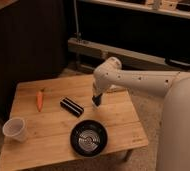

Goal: Place the white sponge in the ceramic cup

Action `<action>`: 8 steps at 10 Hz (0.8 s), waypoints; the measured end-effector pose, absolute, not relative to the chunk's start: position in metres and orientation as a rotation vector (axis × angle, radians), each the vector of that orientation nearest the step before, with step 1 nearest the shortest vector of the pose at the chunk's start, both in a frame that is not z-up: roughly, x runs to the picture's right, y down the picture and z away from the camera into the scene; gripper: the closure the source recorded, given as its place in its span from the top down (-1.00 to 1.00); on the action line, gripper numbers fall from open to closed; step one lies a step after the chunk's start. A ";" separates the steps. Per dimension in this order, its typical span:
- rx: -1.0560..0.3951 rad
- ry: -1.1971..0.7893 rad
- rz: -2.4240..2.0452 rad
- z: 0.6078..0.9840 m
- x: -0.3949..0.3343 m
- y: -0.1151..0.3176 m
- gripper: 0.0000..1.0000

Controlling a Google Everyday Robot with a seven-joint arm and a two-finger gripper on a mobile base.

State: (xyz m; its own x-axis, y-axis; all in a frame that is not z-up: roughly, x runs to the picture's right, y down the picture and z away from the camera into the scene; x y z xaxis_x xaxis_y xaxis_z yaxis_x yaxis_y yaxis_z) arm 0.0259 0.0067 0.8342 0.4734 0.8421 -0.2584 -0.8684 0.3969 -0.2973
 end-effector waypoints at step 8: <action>-0.480 -0.129 0.863 0.799 -0.097 -0.035 -1.00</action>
